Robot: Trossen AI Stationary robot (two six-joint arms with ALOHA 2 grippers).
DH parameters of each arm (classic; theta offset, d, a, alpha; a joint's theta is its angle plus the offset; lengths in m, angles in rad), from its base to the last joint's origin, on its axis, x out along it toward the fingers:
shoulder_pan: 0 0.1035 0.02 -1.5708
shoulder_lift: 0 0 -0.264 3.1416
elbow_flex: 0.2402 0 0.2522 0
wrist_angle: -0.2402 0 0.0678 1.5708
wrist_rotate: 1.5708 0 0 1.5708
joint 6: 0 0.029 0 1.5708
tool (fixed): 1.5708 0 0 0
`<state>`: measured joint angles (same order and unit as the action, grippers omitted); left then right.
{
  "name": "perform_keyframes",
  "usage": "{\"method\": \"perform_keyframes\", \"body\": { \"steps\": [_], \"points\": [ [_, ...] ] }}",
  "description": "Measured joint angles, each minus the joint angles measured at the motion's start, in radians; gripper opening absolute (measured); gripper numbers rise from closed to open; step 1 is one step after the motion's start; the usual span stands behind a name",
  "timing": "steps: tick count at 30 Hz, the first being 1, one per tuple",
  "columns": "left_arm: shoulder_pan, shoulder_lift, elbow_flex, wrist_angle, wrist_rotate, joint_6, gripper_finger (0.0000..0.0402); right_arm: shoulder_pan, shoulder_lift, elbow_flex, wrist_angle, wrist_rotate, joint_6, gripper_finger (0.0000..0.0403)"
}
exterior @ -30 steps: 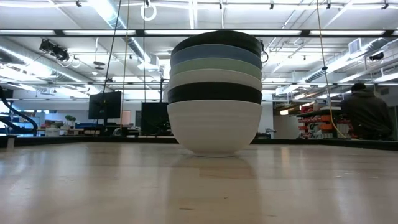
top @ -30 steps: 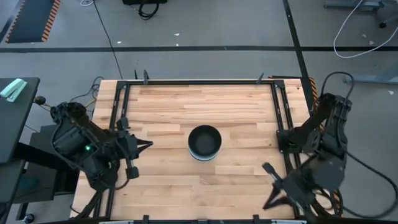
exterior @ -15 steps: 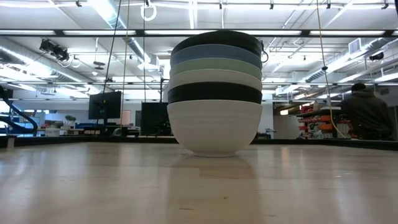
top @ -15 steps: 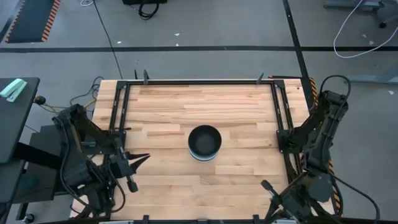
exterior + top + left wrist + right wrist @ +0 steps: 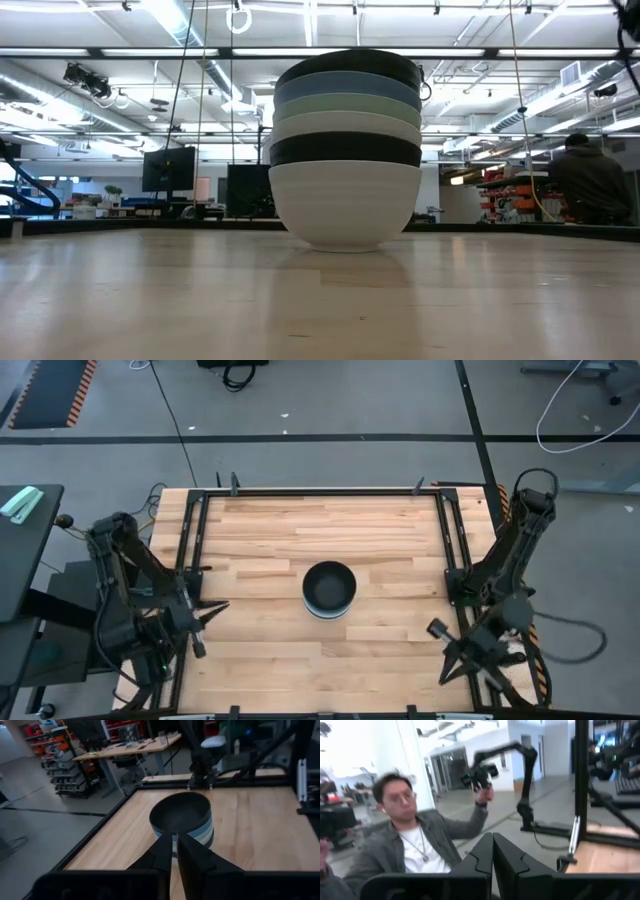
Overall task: Nest bowls inside each other
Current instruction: Return to Home Position
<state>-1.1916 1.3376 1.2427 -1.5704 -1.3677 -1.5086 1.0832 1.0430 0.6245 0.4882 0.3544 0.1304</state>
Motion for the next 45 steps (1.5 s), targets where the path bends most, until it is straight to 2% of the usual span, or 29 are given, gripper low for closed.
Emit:
{"method": "perform_keyframes", "body": {
  "steps": [7, 17, 27, 39, 45],
  "points": [
    [-0.071, -0.187, -0.120, 0.000, -0.067, -0.030, 0.0030, 0.000, -0.208, -0.067, -0.035, -0.043, -0.062, 0.0018],
    [-0.123, -0.406, -0.290, 0.004, -0.100, -0.078, 0.0030, -0.001, -0.445, -0.142, -0.094, -0.050, -0.063, 0.0018],
    [-0.187, -0.554, -0.302, 0.000, -0.201, -0.002, 0.0030, -0.001, -0.623, -0.143, -0.200, -0.050, -0.082, 0.0018],
    [-0.256, -0.701, -0.302, -0.001, -0.204, 0.068, 0.0032, -0.001, -0.834, -0.143, -0.340, -0.050, -0.087, 0.0018],
    [-0.354, -0.704, -0.315, 0.003, -0.207, 0.077, 0.0034, -0.001, -0.867, -0.160, -0.365, -0.050, -0.089, 0.0018]
  ]
}}
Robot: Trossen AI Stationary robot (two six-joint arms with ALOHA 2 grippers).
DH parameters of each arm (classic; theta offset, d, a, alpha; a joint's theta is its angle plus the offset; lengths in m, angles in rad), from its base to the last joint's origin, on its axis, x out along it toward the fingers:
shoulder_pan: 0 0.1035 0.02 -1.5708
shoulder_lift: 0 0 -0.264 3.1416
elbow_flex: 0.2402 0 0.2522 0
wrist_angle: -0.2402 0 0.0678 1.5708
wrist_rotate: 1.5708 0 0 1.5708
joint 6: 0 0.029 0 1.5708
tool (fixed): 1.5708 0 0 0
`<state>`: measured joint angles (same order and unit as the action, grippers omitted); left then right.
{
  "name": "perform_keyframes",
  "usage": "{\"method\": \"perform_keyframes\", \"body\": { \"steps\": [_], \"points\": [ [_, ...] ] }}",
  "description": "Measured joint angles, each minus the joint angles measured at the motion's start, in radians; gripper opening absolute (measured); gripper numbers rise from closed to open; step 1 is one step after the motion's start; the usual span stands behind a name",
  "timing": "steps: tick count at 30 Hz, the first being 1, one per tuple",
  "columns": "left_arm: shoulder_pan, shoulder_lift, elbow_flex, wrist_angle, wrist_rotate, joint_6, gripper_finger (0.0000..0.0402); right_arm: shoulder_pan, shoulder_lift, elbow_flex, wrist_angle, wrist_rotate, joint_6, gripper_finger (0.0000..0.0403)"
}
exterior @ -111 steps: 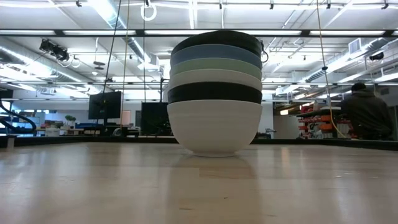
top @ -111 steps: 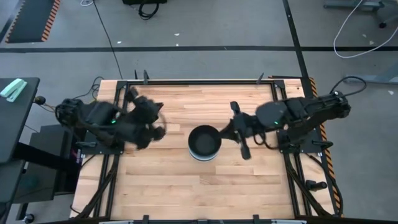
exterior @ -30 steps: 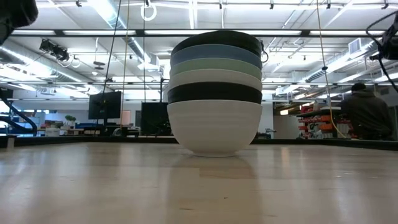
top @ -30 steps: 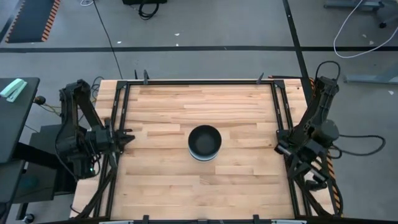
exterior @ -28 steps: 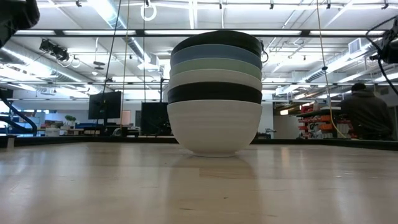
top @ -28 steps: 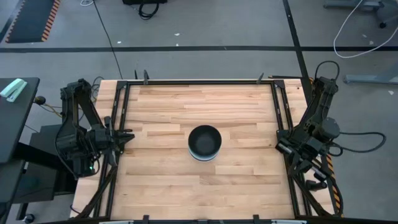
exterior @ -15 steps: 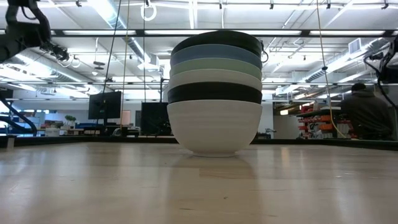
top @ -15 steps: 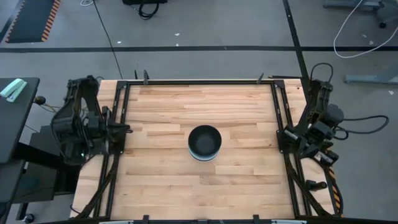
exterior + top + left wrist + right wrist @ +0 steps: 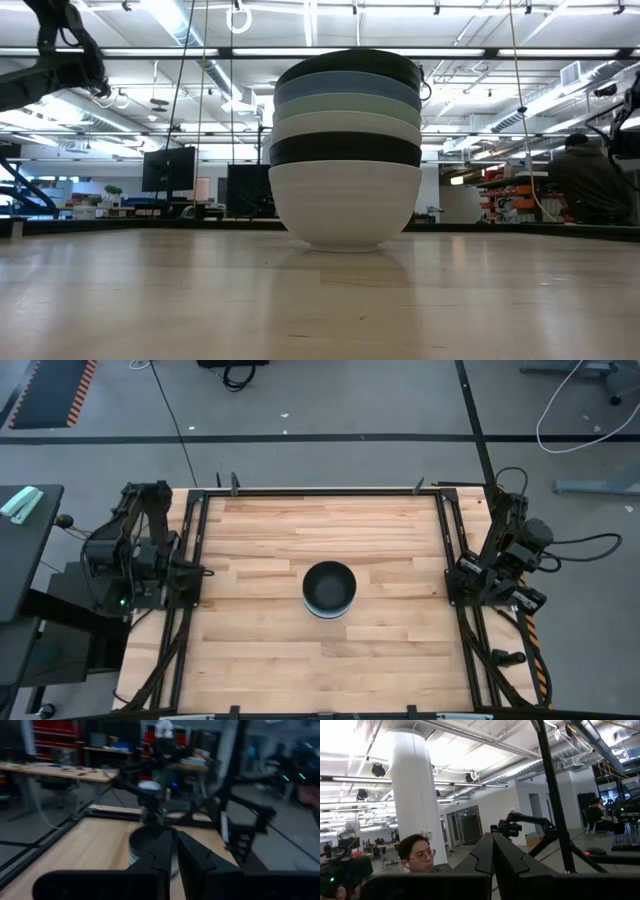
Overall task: Nest bowls inside each other
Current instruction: Return to Home Position
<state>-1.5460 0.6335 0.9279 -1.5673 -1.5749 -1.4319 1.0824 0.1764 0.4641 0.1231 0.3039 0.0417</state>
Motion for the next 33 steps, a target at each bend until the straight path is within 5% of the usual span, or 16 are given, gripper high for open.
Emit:
{"method": "perform_keyframes", "body": {
  "steps": [11, 28, 33],
  "points": [
    [-0.176, -0.038, -0.116, -0.003, 0.005, -0.096, 0.0025, 0.000, -0.003, -0.033, 0.044, -0.018, 0.018, 0.0018],
    [-0.091, -0.038, -0.028, 0.316, 0.003, 0.505, 0.0024, 0.000, -0.001, -0.033, 0.051, -0.018, 0.018, 0.0018],
    [-0.097, -0.038, -0.018, 0.337, 0.004, 0.556, 0.0027, 0.000, -0.001, -0.033, 0.051, -0.018, 0.018, 0.0018]
  ]
}}
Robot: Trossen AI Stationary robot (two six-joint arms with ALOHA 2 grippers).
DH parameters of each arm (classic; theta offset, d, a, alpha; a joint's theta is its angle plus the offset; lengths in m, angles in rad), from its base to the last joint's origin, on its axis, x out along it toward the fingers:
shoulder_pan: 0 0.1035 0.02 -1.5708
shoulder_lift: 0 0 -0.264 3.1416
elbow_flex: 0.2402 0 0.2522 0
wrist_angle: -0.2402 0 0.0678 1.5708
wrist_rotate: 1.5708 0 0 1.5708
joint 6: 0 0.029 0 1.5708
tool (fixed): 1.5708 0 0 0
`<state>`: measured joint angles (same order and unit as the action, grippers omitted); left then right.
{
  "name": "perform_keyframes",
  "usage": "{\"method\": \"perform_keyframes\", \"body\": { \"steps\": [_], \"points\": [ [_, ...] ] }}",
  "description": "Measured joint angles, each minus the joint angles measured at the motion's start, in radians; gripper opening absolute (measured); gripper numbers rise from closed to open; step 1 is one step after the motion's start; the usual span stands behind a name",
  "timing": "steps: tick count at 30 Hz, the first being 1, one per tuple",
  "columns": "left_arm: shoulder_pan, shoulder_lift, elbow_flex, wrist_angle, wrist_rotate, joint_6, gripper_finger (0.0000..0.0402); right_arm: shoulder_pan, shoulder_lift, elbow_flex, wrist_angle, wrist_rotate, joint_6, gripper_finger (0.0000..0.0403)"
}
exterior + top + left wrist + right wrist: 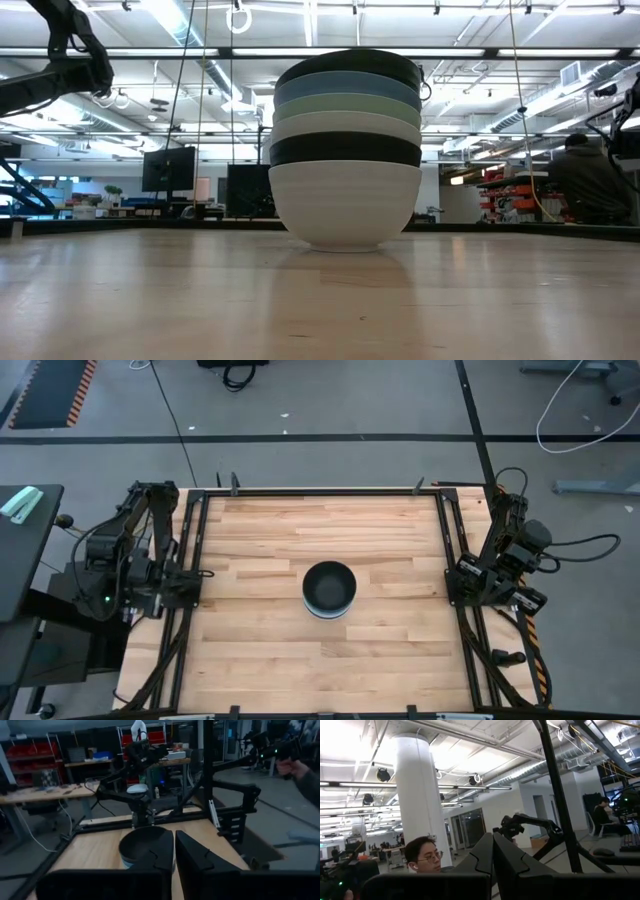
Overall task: Nest bowls inside each other
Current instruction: Return to Home Position
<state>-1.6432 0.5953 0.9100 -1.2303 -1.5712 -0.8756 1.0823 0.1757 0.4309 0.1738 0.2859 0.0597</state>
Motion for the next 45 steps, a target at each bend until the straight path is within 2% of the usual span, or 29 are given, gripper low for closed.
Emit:
{"method": "perform_keyframes", "body": {
  "steps": [3, 6, 14, 17, 21, 26, 32, 38, 45],
  "points": [
    [-0.006, 0.000, 0.000, 0.020, 0.001, -0.060, 0.0032, 0.000, 0.000, 0.000, 0.000, 0.000, -0.001, 0.0018],
    [-0.005, 0.017, 0.000, 0.099, 0.000, -0.035, 0.0036, 0.000, 0.000, 0.000, 0.000, 0.000, -0.002, 0.0018],
    [0.043, 0.112, -0.001, 0.544, 0.000, 0.340, 0.0025, 0.000, 0.000, 0.000, 0.000, 0.000, -0.003, 0.0018],
    [0.075, 0.134, -0.001, 0.626, 0.000, 0.407, 0.0023, 0.000, 0.010, 0.000, 0.001, 0.000, -0.002, 0.0018],
    [0.158, 0.160, -0.001, 0.640, 0.000, 0.445, 0.0028, 0.000, 0.034, 0.000, 0.001, 0.000, 0.027, 0.0018],
    [0.321, 0.161, -0.001, 0.645, 0.000, 0.515, 0.0036, 0.000, 0.052, 0.000, 0.010, 0.000, 0.045, 0.0018],
    [0.513, 0.123, 0.000, 0.645, 0.001, 0.650, 0.0030, 0.000, 0.052, 0.000, 0.011, 0.000, 0.037, 0.0018],
    [0.707, 0.054, 0.000, 0.644, 0.000, 0.661, 0.0023, 0.000, 0.052, 0.000, 0.009, 0.000, 0.033, 0.0018],
    [0.814, -0.013, 0.000, 0.675, 0.060, 0.682, 0.0032, 0.000, 0.052, 0.000, 0.009, 0.000, 0.010, 0.0018]
  ]
}}
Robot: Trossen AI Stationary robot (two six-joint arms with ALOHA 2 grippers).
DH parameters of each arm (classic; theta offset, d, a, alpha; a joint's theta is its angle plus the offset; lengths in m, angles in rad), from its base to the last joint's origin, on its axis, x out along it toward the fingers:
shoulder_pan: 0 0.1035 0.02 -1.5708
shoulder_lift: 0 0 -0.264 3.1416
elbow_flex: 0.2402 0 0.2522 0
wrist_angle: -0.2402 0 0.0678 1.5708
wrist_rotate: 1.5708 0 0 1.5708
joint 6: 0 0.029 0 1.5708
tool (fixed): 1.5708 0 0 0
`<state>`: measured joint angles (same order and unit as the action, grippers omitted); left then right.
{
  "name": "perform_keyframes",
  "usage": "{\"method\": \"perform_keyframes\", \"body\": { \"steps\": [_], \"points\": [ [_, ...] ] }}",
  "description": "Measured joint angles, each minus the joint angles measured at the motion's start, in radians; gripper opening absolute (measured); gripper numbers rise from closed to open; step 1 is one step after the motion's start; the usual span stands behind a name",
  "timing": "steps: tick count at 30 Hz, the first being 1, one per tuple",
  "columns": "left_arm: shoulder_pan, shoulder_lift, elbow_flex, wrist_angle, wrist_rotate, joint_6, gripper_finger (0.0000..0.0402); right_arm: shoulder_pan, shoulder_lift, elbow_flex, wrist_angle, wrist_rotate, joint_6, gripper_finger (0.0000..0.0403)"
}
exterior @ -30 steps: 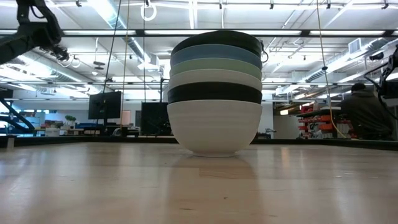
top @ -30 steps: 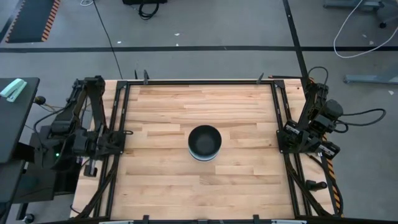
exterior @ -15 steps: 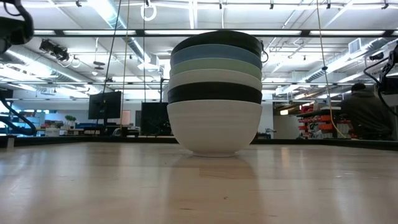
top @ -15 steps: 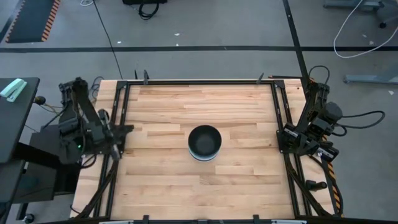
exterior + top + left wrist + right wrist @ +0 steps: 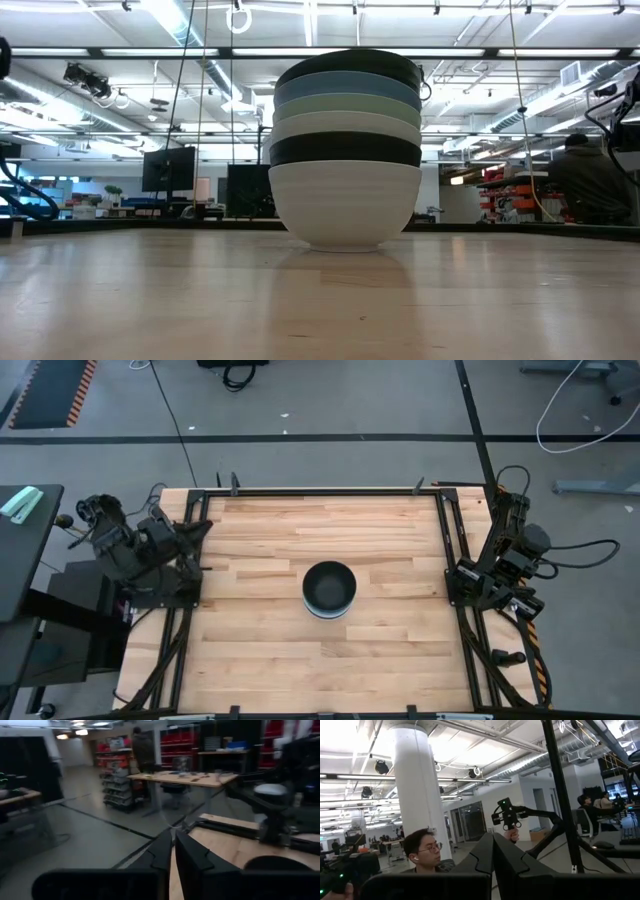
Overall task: Nest bowls inside each other
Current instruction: Return to Home Position
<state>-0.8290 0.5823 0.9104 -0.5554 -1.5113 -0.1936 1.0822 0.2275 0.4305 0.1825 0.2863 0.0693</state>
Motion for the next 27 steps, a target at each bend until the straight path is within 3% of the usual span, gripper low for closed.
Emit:
{"method": "perform_keyframes", "body": {
  "steps": [2, 4, 9, 11, 17, 27],
  "points": [
    [0.013, -0.017, 0.000, 0.078, 0.082, 0.076, 0.0035, 0.000, 0.000, 0.000, 0.000, 0.000, -0.001, 0.0018],
    [0.033, -0.031, 0.000, 0.223, 0.271, 0.216, 0.0036, 0.000, 0.000, 0.000, 0.000, 0.000, -0.002, 0.0018],
    [0.092, -0.033, -0.001, 0.544, 1.071, 0.550, 0.0030, 0.000, 0.000, 0.000, -0.006, 0.000, -0.001, 0.0018],
    [0.114, -0.034, -0.001, 0.565, 1.246, 0.567, 0.0027, 0.000, 0.000, 0.000, -0.014, 0.000, 0.008, 0.0018],
    [0.169, -0.042, -0.002, 0.497, 1.354, 0.340, 0.0024, 0.000, 0.000, 0.000, -0.005, 0.000, 0.032, 0.0018],
    [0.175, -0.053, -0.001, 0.503, 1.358, 0.204, 0.0036, 0.000, 0.003, 0.026, 0.042, 0.000, 0.046, 0.0018]
  ]
}}
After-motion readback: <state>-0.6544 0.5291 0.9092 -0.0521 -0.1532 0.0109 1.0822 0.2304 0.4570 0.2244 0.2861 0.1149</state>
